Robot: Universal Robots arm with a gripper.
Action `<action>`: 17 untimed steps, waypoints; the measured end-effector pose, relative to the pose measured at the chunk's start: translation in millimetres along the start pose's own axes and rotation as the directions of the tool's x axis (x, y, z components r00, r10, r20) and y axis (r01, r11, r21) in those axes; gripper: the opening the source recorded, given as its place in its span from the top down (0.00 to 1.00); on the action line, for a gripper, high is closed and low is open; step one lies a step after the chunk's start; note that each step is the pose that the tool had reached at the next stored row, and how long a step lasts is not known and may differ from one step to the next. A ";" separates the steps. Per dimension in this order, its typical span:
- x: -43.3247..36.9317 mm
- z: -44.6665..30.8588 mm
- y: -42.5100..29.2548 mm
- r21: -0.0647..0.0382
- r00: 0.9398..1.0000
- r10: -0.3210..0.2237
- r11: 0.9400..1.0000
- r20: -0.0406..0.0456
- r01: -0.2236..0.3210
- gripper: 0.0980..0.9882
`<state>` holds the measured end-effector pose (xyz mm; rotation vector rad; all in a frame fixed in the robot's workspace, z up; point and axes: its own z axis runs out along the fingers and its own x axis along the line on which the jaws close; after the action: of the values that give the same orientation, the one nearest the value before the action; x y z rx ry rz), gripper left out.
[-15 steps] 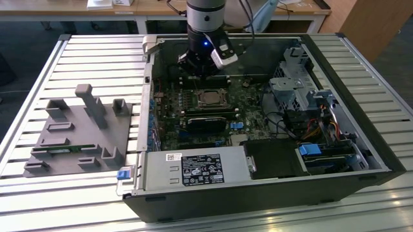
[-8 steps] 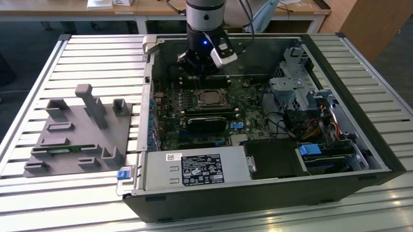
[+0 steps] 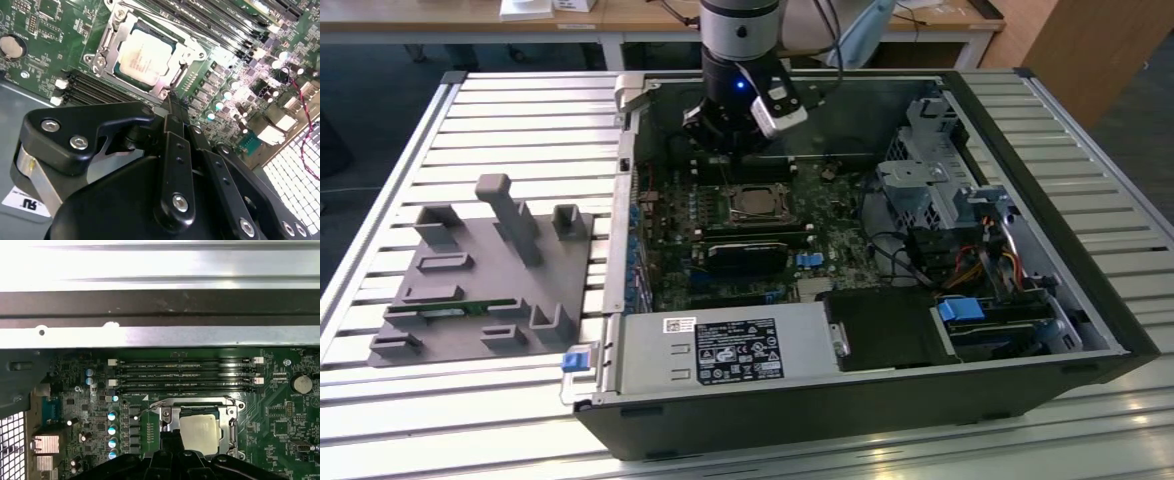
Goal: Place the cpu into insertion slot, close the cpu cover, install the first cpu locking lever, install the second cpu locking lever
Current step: 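Install the first cpu locking lever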
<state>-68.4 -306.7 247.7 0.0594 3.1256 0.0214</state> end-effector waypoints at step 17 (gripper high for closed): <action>17.0 0.4 -0.9 -0.003 0.998 -0.063 0.998 0.002 0.063 0.99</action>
<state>-85.4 -307.0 247.0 -0.0389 3.1237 0.0252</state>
